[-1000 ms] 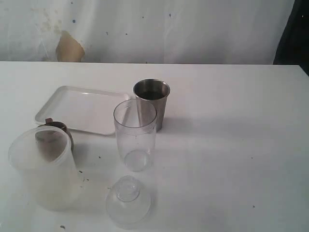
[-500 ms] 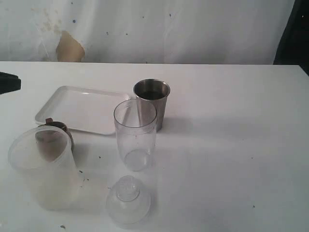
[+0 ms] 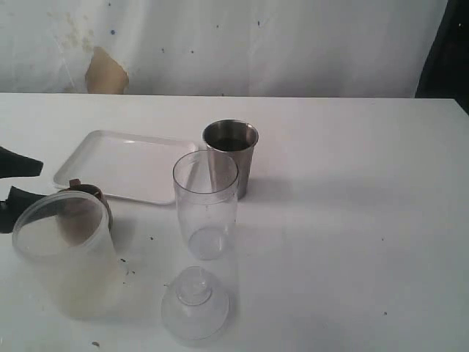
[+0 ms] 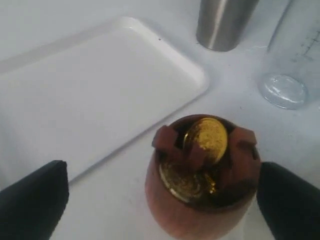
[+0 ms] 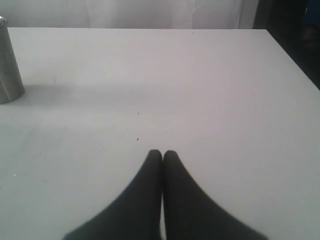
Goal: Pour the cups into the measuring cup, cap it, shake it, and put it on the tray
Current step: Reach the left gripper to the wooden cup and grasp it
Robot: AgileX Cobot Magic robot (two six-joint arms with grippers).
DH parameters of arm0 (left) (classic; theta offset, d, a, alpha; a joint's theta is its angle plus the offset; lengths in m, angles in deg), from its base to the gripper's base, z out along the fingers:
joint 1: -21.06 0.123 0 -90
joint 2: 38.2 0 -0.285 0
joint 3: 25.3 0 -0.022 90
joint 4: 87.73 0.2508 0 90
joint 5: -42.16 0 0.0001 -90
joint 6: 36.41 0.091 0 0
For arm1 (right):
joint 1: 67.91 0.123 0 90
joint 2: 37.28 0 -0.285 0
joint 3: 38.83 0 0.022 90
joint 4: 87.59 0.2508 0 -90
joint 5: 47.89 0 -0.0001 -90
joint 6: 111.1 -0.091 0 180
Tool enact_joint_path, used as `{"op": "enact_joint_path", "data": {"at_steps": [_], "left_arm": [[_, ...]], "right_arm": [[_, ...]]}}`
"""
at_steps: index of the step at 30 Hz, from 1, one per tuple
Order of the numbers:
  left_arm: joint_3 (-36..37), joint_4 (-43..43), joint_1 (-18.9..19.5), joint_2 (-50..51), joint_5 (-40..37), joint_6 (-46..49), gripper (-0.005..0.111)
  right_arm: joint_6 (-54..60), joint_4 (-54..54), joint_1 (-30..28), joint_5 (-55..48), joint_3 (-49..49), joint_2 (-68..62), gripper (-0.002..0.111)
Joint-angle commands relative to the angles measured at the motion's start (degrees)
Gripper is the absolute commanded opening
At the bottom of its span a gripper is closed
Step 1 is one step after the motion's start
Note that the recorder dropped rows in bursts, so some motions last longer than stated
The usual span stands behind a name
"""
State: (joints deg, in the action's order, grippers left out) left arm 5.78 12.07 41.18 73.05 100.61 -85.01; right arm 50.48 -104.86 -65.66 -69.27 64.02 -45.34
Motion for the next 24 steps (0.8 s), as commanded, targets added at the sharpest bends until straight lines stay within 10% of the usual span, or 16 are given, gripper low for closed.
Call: {"op": "enact_joint_path", "data": {"at_steps": [1,24], "left_arm": [[0.4,-1.2,-3.8,-0.1,-1.7,0.9,0.097],[0.4,-0.3,-8.2,4.4,-8.5,0.5,0.097]], "right_arm": [[0.3,-0.6,0.0,0.5,-0.1,0.3,0.0],[-0.9,-0.6,0.0,0.5,-0.1,0.3,0.0]]}}
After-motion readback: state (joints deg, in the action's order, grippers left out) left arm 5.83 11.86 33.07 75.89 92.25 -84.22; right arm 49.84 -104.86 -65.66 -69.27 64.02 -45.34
